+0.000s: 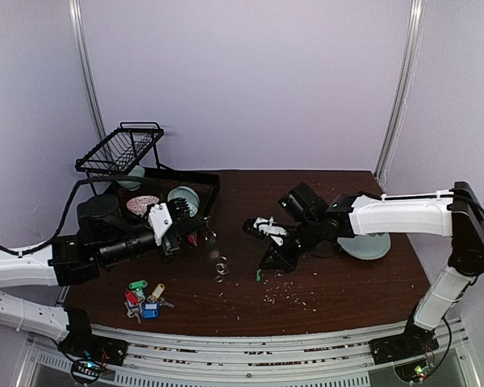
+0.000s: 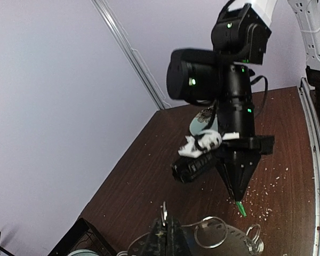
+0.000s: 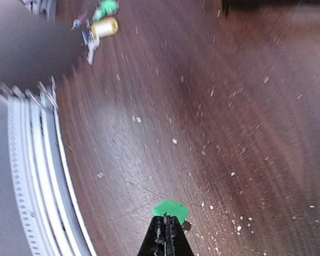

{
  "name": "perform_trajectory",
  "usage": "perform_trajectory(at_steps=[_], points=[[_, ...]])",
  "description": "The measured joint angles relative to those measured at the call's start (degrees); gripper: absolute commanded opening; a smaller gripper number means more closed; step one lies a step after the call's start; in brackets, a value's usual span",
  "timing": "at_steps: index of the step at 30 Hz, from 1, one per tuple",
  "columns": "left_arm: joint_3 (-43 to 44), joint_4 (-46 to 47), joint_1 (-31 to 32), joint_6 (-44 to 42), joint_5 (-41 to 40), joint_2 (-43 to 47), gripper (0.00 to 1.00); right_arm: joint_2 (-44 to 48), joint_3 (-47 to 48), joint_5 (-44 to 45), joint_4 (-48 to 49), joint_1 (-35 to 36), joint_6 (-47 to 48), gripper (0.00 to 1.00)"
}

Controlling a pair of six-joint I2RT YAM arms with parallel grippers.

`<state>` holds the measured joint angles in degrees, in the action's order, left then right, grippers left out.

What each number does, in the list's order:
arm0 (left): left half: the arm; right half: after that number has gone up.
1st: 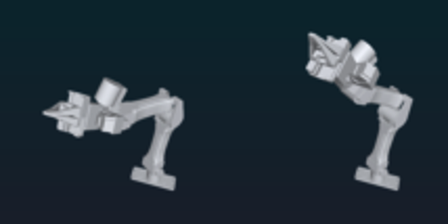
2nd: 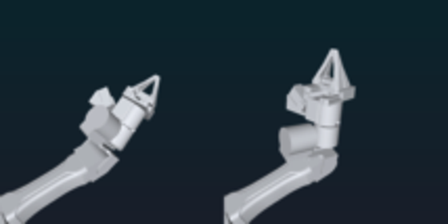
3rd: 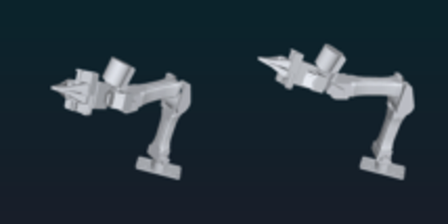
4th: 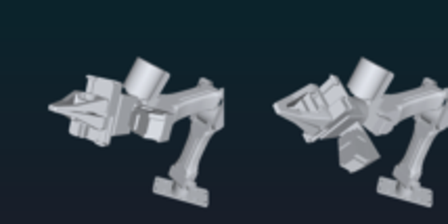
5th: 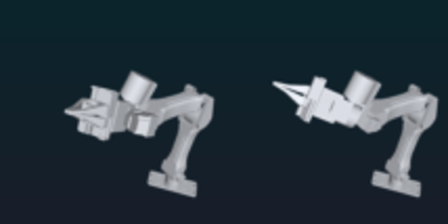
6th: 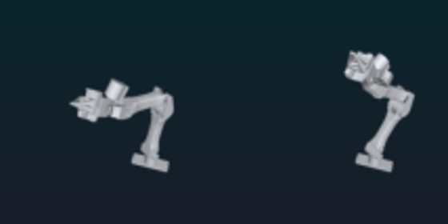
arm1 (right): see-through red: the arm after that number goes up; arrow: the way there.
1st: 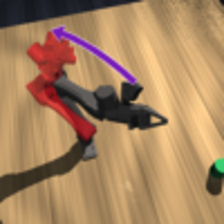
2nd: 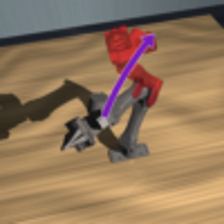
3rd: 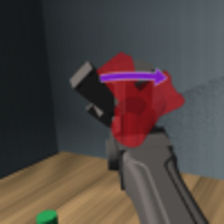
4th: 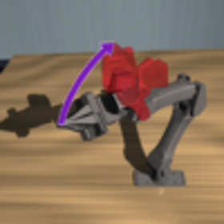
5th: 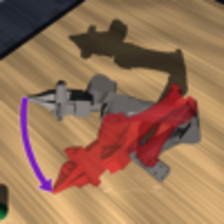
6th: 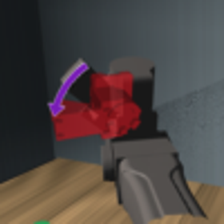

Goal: Put the keys on the keyring

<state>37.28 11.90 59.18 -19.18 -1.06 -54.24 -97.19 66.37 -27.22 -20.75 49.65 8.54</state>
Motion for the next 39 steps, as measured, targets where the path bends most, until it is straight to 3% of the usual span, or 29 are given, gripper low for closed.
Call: perform_trajectory(at_steps=[9,16,26,39], points=[[1.27,-2.69,0.0,-0.72,1.68,-3.69,0.0,12.15,2.67,-0.52,2.58,0.92,-14.99,0.0],[2.71,-2.93,0.17,-1.14,4.9,-3.67,0.0,16.26,6.78,1.81,5.49,8.96,-19.47,0.0],[1.4,-1.18,0.2,-2.38,11.98,-0.33,0.0,16.09,7.63,0.15,11.34,9.4,-18.75,0.0],[4.87,-10.8,0.31,-12.63,22.53,0.07,0.0,11.39,18.64,-2.78,-4.17,9.01,-5.2,0.0]])
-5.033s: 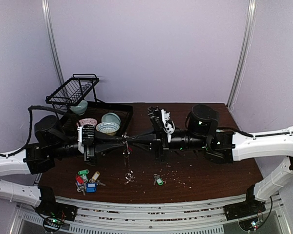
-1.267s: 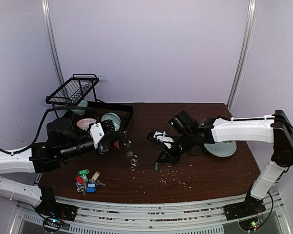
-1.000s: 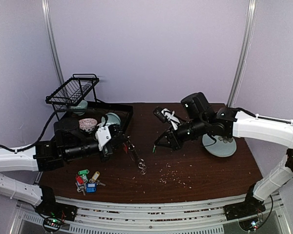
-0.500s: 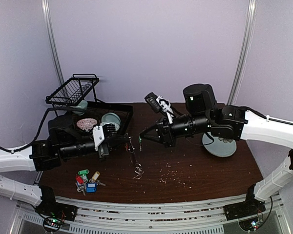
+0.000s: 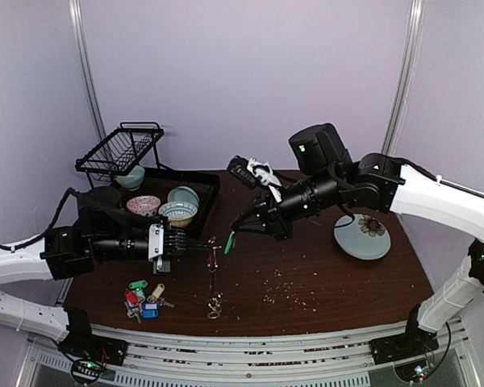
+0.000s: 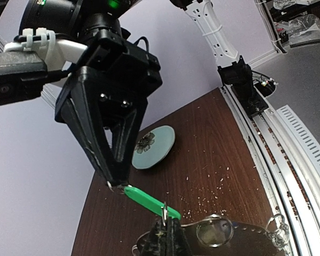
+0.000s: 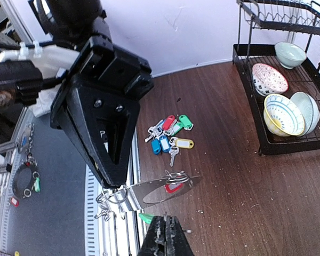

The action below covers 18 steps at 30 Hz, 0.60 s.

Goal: Put the keys on the keyring

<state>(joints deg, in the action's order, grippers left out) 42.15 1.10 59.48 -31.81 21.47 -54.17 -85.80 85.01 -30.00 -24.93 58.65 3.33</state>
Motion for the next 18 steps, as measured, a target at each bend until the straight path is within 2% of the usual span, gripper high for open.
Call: perform_trajectory(at_steps=[18], points=[[1.68,-1.77,0.0,-0.44,6.4,-2.05,0.0,-2.54,3.39,-7.82,-10.69,2.08,9.18,0.0]])
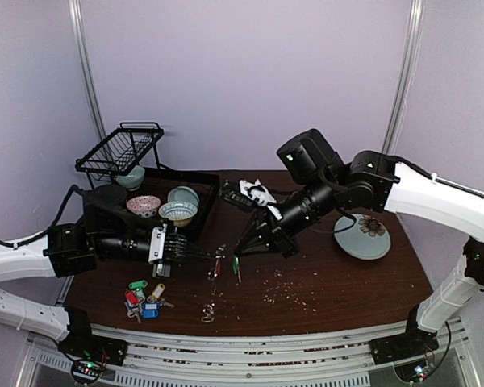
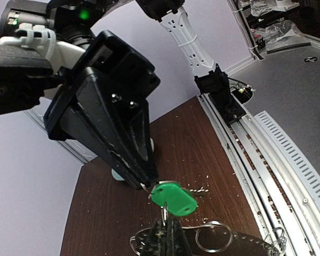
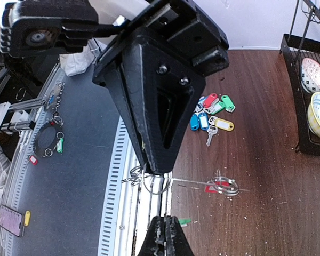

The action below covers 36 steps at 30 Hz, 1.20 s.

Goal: Put the keys on the keyring

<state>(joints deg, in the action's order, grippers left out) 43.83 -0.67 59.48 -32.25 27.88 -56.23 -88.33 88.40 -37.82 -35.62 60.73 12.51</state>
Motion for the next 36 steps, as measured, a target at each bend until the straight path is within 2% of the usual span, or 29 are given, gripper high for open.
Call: perform_trajectory(at_steps=[6,17,36], points=[[0.96,-1.55,0.11,-0.11,3.41,-0.96,0.0,-3.76,6.97,-1.86,-4.76,0.9,1.92,0.0],[1.11,-2.49,0.24,-0.15,4.48,-1.07,0.0,-4.81,7.13,-1.86,-8.17,2.08,2.6,0.0],[1.09,-2.54,0.24,-0.24,4.52,-0.98,0.0,-4.92,7.13,-2.84,-6.78,2.32,2.47,0.0]])
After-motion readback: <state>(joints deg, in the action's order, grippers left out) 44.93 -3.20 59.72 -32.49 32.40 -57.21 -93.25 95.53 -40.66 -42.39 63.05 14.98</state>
